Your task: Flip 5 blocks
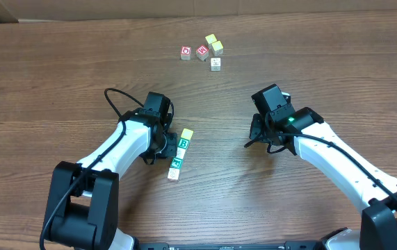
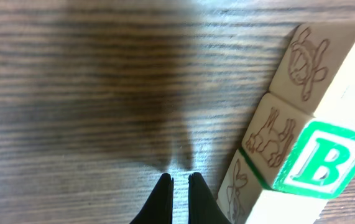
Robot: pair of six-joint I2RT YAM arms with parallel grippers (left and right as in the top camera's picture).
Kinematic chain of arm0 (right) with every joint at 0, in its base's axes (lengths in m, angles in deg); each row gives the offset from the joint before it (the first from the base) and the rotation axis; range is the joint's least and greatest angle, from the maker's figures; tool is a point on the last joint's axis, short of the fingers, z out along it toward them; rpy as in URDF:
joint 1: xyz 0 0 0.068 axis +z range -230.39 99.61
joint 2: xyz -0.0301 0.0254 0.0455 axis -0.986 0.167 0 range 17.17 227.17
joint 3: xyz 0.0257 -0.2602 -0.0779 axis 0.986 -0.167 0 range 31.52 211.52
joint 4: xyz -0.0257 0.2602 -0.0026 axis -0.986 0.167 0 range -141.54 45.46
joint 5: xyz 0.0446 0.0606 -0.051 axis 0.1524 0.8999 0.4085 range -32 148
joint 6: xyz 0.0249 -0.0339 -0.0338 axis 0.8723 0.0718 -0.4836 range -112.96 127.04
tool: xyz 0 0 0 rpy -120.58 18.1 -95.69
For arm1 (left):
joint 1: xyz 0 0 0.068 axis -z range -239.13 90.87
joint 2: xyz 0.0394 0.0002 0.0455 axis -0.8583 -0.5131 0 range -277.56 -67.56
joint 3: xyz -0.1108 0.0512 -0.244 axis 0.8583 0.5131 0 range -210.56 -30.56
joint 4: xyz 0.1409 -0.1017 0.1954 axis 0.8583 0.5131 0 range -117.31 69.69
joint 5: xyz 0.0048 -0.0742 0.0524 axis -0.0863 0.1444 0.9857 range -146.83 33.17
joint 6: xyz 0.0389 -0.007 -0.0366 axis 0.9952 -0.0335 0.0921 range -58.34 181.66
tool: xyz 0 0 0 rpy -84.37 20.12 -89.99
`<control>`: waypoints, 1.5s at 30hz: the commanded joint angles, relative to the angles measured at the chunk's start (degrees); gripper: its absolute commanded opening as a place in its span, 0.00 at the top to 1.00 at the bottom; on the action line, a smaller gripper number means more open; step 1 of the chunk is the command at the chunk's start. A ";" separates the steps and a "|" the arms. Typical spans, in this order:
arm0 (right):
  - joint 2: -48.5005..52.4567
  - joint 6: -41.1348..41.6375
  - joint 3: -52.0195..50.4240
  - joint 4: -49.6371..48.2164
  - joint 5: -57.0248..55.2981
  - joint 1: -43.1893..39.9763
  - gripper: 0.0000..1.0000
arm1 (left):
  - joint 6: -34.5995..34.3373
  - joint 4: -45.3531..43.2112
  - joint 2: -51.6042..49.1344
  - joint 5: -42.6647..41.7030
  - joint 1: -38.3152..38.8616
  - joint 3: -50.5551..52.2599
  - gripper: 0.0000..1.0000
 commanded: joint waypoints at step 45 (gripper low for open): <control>0.02 -2.40 -0.31 -1.70 -1.90 -5.33 0.79 | -1.16 -6.01 -0.42 -5.51 0.28 0.22 0.96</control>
